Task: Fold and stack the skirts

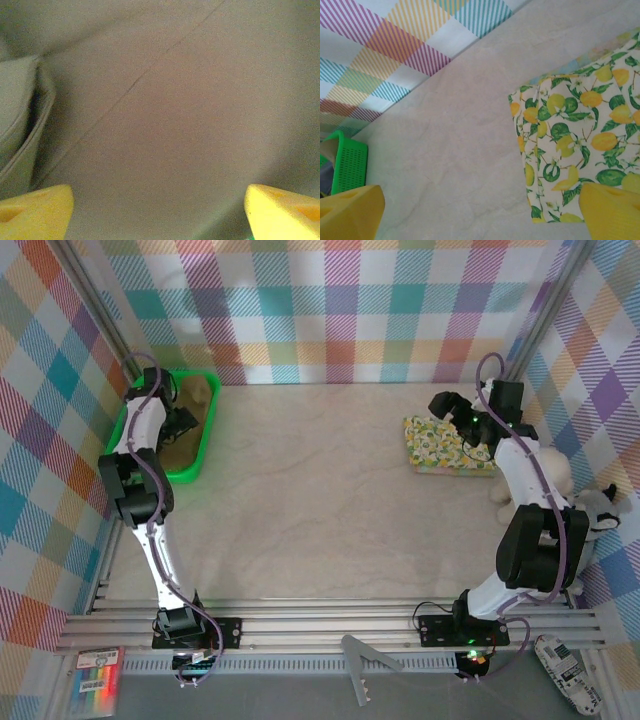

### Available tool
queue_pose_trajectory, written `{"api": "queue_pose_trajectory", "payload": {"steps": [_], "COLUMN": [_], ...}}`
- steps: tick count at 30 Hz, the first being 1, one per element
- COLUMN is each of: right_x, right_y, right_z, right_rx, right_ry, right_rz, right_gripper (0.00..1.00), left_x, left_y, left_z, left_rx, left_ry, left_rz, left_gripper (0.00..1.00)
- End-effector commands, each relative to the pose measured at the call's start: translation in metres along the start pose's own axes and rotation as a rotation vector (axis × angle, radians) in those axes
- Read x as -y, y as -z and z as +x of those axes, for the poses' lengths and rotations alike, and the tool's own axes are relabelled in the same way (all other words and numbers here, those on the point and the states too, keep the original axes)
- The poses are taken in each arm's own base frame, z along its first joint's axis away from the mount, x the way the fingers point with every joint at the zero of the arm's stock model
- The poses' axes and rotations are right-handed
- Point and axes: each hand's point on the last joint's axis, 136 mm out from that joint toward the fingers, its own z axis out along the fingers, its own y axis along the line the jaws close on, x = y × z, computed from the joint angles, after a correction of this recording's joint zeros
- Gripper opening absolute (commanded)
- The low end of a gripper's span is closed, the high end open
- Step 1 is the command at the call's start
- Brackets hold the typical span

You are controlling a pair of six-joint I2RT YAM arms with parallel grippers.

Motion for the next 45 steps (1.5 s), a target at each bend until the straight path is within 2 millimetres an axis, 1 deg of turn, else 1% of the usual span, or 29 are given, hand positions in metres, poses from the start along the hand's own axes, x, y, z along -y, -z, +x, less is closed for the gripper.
{"api": "queue_pose_trajectory", "payload": {"steps": [1,2,3,5,6,7,11,13,15,16,17,19,20,23,25,26,28,29,31,33,35,36,37,38,40,41,42,43,45], "right_x": [-0.013,-0.012,-0.011,-0.009,-0.007,-0.006,-0.002,0.005,0.012,0.01,0.008,0.013,0.016,0.015,0.017,0.017,0.012,0.011,0.011,0.01,0.008,0.007,0.003,-0.001,-0.007,-0.009,-0.011,-0.013,-0.015], "right_y": [0.021,0.025,0.029,0.037,0.041,0.045,0.056,0.059,0.062,0.063,0.063,0.063,0.063,0.062,0.061,0.06,0.056,0.054,0.052,0.051,0.049,0.049,0.048,0.047,0.046,0.043,0.041,0.038,0.031], "right_z": [-0.012,-0.012,-0.011,-0.01,-0.01,-0.008,-0.003,-0.001,0.003,0.005,0.007,0.01,0.01,0.012,0.014,0.014,0.015,0.015,0.014,0.015,0.019,0.021,0.025,0.029,0.037,0.043,0.048,0.054,0.065], "right_rx": [0.054,0.056,0.06,0.076,0.088,0.099,0.152,0.195,0.225,0.227,0.223,0.21,0.206,0.191,0.182,0.181,0.17,0.172,0.2,0.232,0.235,0.222,0.202,0.183,0.156,0.137,0.121,0.103,0.081], "right_ry": [0.044,0.053,0.062,0.071,0.072,0.074,0.062,0.035,-0.012,-0.011,-0.007,-0.041,-0.056,-0.094,-0.164,-0.183,-0.194,-0.202,-0.218,-0.193,-0.167,-0.152,-0.121,-0.088,-0.039,-0.021,-0.009,0.004,0.021], "right_rz": [-0.006,0.009,0.021,0.046,0.056,0.062,0.058,0.039,0.009,-0.031,-0.049,-0.02,-0.006,-0.012,-0.012,-0.018,-0.058,-0.069,-0.089,-0.117,-0.134,-0.138,-0.148,-0.152,-0.151,-0.148,-0.149,-0.146,-0.133], "right_gripper": [0.99,0.99,0.99,0.99,0.99,0.99,0.99,0.99,0.99,0.99,0.99,0.99,0.99,0.99,0.99,0.99,0.99,0.99,0.99,0.99,0.99,0.99,0.99,0.99,0.99,0.99,0.99,0.99,0.99], "left_x": [0.009,0.011,0.014,0.017,0.019,0.02,0.026,0.032,0.037,0.04,0.043,0.054,0.06,0.09,0.118,0.129,0.159,0.171,0.197,0.22,0.241,0.25,0.259,0.268,0.281,0.285,0.286,0.287,0.285], "left_y": [-0.017,-0.024,-0.027,-0.022,-0.014,-0.003,0.049,0.081,0.11,0.129,0.141,0.175,0.188,0.227,0.249,0.258,0.272,0.272,0.26,0.235,0.205,0.195,0.186,0.18,0.18,0.181,0.181,0.182,0.18], "left_z": [0.015,0.018,0.019,0.019,0.015,0.008,-0.01,-0.016,-0.017,-0.017,-0.016,-0.01,-0.005,0.019,0.045,0.056,0.087,0.101,0.133,0.166,0.207,0.226,0.245,0.265,0.292,0.299,0.3,0.298,0.292], "left_rx": [-0.137,-0.154,-0.161,-0.15,-0.125,-0.089,0.014,0.056,0.092,0.116,0.128,0.163,0.173,0.182,0.17,0.168,0.156,0.145,0.098,0.003,-0.134,-0.19,-0.242,-0.289,-0.339,-0.333,-0.322,-0.306,-0.272], "left_ry": [0.007,0.014,0.018,0.033,0.035,0.036,0.011,-0.008,-0.022,-0.026,-0.032,-0.056,-0.075,-0.182,-0.289,-0.333,-0.437,-0.478,-0.55,-0.596,-0.625,-0.635,-0.647,-0.665,-0.703,-0.716,-0.718,-0.706,-0.684], "left_rz": [0.061,0.066,0.079,0.107,0.122,0.138,0.202,0.26,0.318,0.355,0.389,0.475,0.514,0.626,0.692,0.715,0.758,0.769,0.759,0.751,0.736,0.729,0.723,0.728,0.746,0.742,0.741,0.747,0.742], "left_gripper": [0.77,0.71,0.61,0.23,0.11,0.01,0.0,0.0,0.0,0.0,0.0,0.0,0.0,0.0,0.0,0.0,0.0,0.0,0.0,0.0,0.0,0.0,0.01,0.18,0.51,0.69,0.8,0.89,0.99]}}
